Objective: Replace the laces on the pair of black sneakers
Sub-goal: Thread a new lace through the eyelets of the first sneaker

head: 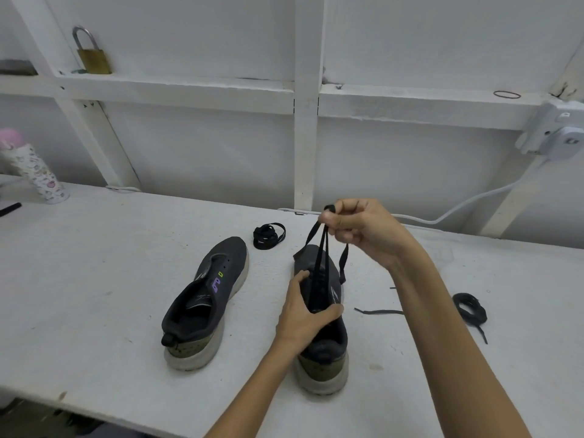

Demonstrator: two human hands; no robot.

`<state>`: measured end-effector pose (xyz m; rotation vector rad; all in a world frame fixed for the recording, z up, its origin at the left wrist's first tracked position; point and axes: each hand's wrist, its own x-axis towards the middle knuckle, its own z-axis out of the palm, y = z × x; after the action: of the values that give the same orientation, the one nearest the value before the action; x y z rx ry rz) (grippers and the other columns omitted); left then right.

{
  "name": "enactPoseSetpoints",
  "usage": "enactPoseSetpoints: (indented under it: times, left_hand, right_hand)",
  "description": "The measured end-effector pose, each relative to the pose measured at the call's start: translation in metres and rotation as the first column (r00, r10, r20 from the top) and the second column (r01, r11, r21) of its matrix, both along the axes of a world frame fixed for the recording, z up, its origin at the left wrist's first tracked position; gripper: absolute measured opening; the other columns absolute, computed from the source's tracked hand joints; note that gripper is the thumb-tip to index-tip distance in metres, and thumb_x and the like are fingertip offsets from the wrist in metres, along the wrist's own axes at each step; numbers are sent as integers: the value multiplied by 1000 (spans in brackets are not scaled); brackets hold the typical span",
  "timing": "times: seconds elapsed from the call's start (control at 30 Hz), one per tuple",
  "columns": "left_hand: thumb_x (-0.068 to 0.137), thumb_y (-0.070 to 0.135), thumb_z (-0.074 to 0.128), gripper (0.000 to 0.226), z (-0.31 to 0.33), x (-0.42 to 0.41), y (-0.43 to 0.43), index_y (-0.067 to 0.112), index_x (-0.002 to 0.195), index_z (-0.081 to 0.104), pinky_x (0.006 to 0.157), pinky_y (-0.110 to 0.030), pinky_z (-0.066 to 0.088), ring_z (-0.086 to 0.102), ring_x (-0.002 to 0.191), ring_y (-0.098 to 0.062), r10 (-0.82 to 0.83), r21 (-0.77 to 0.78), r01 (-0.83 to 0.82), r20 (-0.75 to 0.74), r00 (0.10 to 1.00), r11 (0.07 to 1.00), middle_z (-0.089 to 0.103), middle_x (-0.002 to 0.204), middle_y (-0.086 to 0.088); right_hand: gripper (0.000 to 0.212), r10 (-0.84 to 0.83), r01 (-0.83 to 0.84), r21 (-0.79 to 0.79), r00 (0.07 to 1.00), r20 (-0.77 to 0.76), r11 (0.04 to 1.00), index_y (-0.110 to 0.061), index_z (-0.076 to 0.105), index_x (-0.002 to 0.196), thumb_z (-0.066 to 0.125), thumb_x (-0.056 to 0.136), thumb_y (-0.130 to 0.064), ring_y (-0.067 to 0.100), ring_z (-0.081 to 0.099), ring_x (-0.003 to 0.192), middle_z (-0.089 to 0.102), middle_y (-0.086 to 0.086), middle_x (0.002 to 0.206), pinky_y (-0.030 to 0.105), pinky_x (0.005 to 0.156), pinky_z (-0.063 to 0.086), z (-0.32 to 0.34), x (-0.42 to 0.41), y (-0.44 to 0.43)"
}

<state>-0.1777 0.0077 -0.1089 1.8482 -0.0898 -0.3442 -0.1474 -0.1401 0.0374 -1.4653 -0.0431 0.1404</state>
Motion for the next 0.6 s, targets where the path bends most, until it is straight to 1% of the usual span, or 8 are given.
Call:
enactPoseSetpoints:
  times: [0.1,0.17,0.23,0.3,0.33,0.43,0.53,0.6]
  left_hand:
    - [51,63,72,91,0,0,0,48,129,28,111,-35,37,44,127,-5,-16,-5,16,3,1000,1000,42,141,19]
    - [52,63,70,88,3,0,-2,49,127,26,108,-30,36,41,124,-1,-37,9,37,12,999,999,38,140,22]
    - [53,62,70,86,4,3,-3,46,127,29,108,-29,36,41,125,-1,-55,35,54,28,998,998,37,140,22]
    - [57,59,75,84,4,7,0,40,130,37,108,-30,38,43,126,-2,-79,54,75,67,995,996,41,140,18]
    - [63,56,78,79,5,9,2,37,130,41,106,-26,39,45,123,-1,-99,59,93,96,990,994,44,137,18]
    - [83,39,75,45,20,15,6,33,122,53,90,-8,41,53,110,6,-123,18,122,210,970,992,57,121,17]
    - [90,30,67,15,44,26,7,26,104,65,81,-15,47,63,92,-3,-70,-19,82,366,928,996,68,100,10]
    - [92,21,65,4,59,35,9,23,90,68,74,-17,48,62,78,-2,-80,-30,99,391,917,995,68,82,12]
  right_hand:
    - [14,-11,11,70,1000,-3,997,-9,62,59,73,67,-12,9,35,44,58,6,65,14,47,32,4,5,-1]
    - [15,-10,10,77,1000,-11,997,-6,59,62,73,67,-12,8,34,43,58,5,63,14,46,32,2,6,-1]
    - [14,3,-2,54,1000,-11,999,-8,62,62,74,67,-13,9,34,44,58,6,63,14,46,33,2,6,-2]
    - [12,25,-25,-12,1000,-3,1000,-13,68,59,75,70,-13,9,35,44,56,8,64,15,48,31,4,6,-6]
    - [14,37,-36,-58,999,4,998,-15,69,60,75,72,-12,10,35,44,55,8,64,15,48,29,6,6,-9]
    - [13,58,-55,-180,998,11,982,-10,68,67,76,76,-13,12,35,45,54,4,59,17,47,25,10,6,-15]
    - [17,60,-57,-244,998,3,968,-11,66,66,75,80,-11,14,38,47,54,0,56,19,46,23,12,8,-20]
    - [18,62,-60,-265,998,-2,962,-14,69,65,75,82,-12,15,40,48,55,0,57,19,46,24,13,9,-23]
